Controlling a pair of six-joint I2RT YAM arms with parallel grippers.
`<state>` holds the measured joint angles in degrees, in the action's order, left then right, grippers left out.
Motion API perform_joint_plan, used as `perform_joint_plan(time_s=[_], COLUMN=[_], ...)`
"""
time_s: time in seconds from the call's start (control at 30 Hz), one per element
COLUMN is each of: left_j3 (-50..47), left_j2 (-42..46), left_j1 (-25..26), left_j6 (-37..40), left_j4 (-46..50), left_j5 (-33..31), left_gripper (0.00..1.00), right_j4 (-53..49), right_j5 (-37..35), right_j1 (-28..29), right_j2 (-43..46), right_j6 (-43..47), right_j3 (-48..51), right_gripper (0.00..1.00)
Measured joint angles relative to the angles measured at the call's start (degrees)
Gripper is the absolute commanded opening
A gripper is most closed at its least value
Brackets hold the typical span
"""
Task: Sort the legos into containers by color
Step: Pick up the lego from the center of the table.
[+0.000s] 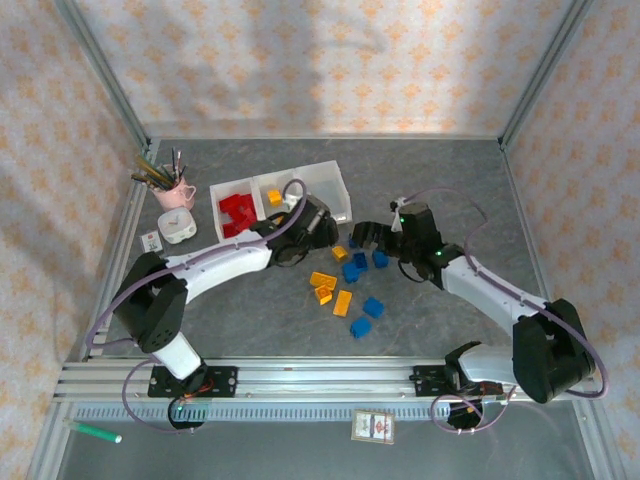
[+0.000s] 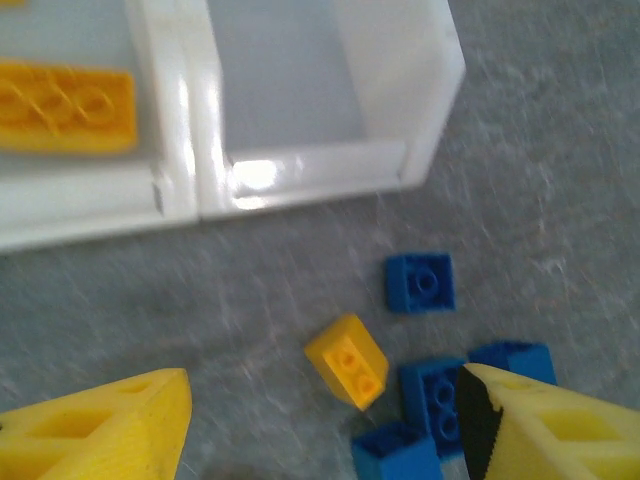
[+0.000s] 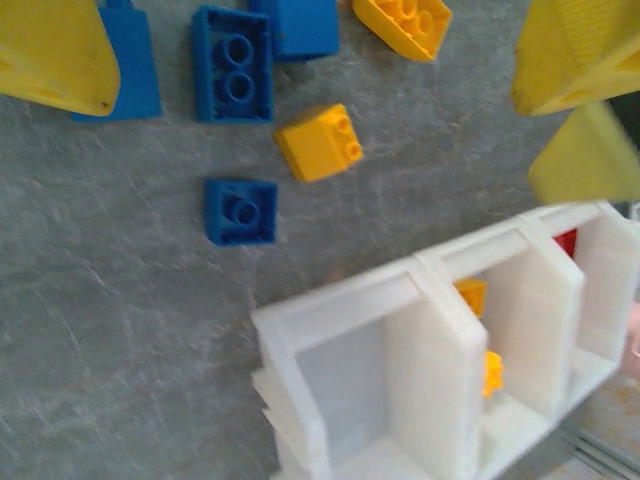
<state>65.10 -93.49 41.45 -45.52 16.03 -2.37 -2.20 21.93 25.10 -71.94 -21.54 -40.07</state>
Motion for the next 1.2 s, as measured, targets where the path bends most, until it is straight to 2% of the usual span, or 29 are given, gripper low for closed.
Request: perform_joint_plan(time_s=[0.13, 0.4, 0.8, 1.03, 1.2], left_j3=[-0.33, 0.74, 9.33, 9.70, 9.53], left_j2=[-1.20, -9.84, -18.25, -20.20, -20.24], left_j1=[3.26, 4.31, 4.31, 4.33, 4.72], left_j6=[-3.52, -6.12, -6.08, -7.23, -8.20], left_j4=[-1.97, -3.23, -2.40, -0.81, -0.79], left_j5=[0.83, 0.87, -2.32, -3.78, -4.11], left_gripper=[0.78, 0.78, 0.66, 0.63, 0.56], right_j4=[0.02, 0.11, 1.07, 1.22, 1.66], right_j5=[1.07, 3.48, 5.07, 5.14, 5.55], right_j1=[-2.19, -6.78, -8.07, -8.11, -8.28], right_j2=[0.59, 1.73, 1.73, 1.73, 1.40], right_j6=[-0.57, -0.76, -0.74, -0.74, -0.74], right_j3=[4.09, 8.17, 8.61, 8.74, 8.74], right_gripper=[1.00, 1.00, 1.00, 1.00, 1.00])
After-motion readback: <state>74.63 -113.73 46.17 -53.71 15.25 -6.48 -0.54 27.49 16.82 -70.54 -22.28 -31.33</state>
